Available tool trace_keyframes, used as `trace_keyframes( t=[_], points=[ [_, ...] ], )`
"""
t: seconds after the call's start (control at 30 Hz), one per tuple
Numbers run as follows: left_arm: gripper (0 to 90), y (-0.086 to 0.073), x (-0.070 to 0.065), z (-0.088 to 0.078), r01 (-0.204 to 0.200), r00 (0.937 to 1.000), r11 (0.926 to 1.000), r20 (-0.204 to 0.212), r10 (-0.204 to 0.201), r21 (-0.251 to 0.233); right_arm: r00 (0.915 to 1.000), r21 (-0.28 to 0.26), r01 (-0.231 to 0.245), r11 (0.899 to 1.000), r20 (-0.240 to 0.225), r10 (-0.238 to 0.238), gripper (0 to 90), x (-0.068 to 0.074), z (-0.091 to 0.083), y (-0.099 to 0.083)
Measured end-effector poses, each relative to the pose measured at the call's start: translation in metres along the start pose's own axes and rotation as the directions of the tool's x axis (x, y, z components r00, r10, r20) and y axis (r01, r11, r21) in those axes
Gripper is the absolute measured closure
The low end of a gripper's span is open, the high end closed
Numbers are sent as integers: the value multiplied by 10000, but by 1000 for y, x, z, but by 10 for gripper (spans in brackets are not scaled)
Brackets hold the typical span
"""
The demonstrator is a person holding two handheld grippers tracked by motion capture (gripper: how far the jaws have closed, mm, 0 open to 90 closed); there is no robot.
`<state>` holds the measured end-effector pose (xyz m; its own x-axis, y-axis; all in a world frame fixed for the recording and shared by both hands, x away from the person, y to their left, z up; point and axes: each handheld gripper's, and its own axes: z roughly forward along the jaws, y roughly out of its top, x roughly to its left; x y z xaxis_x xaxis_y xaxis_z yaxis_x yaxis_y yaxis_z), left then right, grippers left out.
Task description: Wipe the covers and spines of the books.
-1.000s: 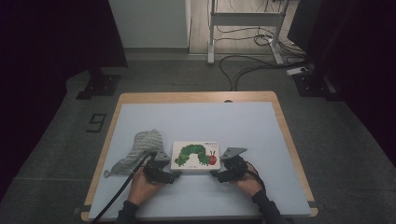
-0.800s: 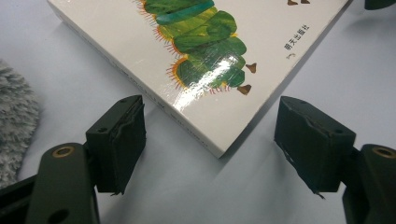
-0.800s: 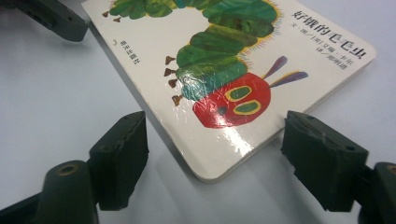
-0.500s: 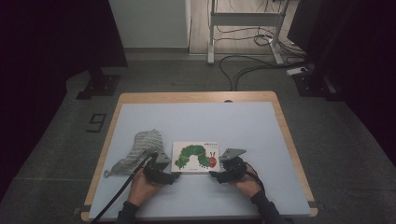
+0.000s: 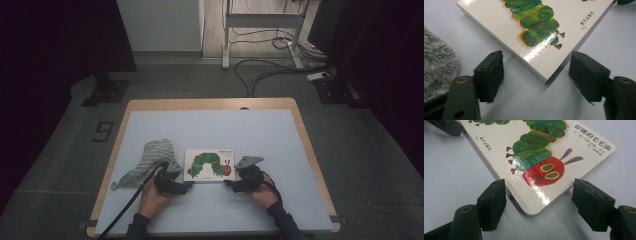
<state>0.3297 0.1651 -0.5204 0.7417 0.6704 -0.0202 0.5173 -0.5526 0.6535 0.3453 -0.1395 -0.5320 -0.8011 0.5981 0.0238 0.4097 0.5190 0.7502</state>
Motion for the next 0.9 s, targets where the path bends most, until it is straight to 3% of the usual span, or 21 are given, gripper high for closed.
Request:
trace_keyframes(
  t=[0.2, 0.3, 0.43, 0.6, 0.9],
  points=[
    [95, -1, -2, -2, 3, 10000, 10000, 75, -4, 86, 9994, -45, -261, 9997, -217, 260, 128, -3, -1, 0],
    [10, -1, -4, -5, 98, 9999, 9999, 123, -99, 68, 9989, -88, -339, 9994, -333, 336, 111, -3, -4, 1],
    [0, -2, -9, -14, 79, 9999, 9997, 125, -76, -229, 9998, -74, -133, 9999, -140, 132, 0, -2, -11, 2],
    [0, -5, -15, -28, -45, 9999, 9985, 111, 51, -554, 10000, -161, 29, 9999, -16, -30, 0, -1, -27, 1],
    [0, -17, -30, -40, -582, 9981, 9977, -242, 574, -335, 9988, -208, -1, 9998, 495, 11, 0, -6, -54, -12]
  ],
)
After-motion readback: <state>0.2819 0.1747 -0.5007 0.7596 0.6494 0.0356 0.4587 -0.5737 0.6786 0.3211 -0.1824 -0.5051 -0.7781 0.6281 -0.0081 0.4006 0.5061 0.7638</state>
